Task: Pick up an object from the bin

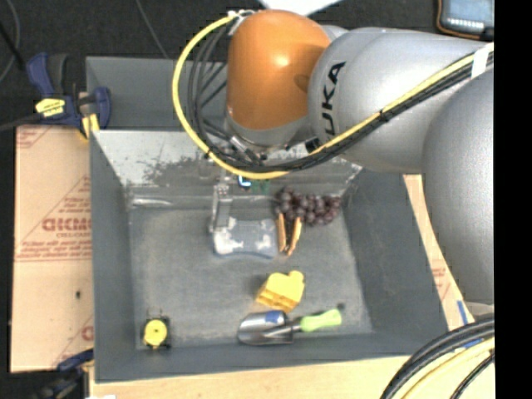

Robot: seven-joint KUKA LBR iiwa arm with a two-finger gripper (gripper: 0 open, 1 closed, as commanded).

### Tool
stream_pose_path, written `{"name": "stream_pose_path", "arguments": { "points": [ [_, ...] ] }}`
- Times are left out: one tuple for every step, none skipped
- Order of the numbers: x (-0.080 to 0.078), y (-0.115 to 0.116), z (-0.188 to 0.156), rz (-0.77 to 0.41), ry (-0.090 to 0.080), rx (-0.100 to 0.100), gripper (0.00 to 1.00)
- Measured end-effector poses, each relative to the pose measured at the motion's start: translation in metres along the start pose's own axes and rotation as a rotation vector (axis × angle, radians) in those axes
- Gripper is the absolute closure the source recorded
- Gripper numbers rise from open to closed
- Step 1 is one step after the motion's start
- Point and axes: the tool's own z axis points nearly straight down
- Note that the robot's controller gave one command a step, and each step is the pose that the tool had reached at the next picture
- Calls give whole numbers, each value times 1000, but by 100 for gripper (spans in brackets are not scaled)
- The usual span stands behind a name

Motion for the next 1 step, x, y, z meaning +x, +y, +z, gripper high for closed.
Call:
{"name": "stream_pose_path", "arguments": {
  "points": [
    [-1,-1,-5,2,-8,-1,0]
  ]
}}
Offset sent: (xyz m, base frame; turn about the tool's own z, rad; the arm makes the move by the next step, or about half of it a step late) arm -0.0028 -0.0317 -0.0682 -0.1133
